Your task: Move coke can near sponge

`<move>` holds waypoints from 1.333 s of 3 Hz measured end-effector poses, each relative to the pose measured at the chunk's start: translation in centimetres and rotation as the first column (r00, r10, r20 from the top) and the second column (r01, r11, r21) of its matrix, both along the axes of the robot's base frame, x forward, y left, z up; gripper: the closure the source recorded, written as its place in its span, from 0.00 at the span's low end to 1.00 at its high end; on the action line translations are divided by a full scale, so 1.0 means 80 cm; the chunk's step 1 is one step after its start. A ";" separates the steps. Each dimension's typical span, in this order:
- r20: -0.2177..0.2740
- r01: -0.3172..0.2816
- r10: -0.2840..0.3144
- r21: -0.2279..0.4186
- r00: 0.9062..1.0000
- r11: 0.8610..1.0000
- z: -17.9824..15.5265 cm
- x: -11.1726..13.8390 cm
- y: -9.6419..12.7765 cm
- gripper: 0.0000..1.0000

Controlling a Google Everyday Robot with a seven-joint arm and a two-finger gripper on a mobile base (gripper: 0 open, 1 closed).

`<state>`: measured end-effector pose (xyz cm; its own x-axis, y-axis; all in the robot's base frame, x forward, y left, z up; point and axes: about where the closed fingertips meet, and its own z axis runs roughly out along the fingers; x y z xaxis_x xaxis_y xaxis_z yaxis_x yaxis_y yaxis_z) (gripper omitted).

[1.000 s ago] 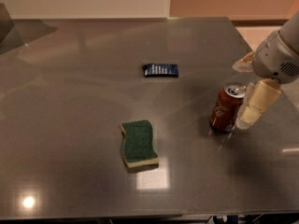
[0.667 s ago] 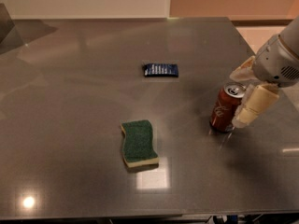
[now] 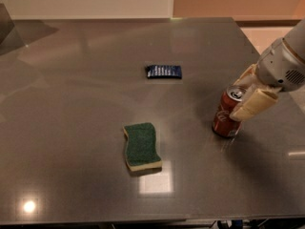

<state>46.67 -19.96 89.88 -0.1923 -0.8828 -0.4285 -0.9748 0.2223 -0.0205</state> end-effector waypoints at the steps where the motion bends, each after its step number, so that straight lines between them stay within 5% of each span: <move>1: -0.002 -0.036 0.036 0.045 0.999 0.998 0.014 -0.002 0.025 0.88; 2: -0.003 -0.104 0.105 0.098 0.994 0.990 0.028 -0.009 0.067 1.00; 4: -0.014 -0.237 0.240 0.104 0.971 0.966 0.016 -0.036 0.136 1.00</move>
Offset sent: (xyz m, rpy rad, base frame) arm -0.0189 0.0972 0.0357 0.1690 0.0306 0.2028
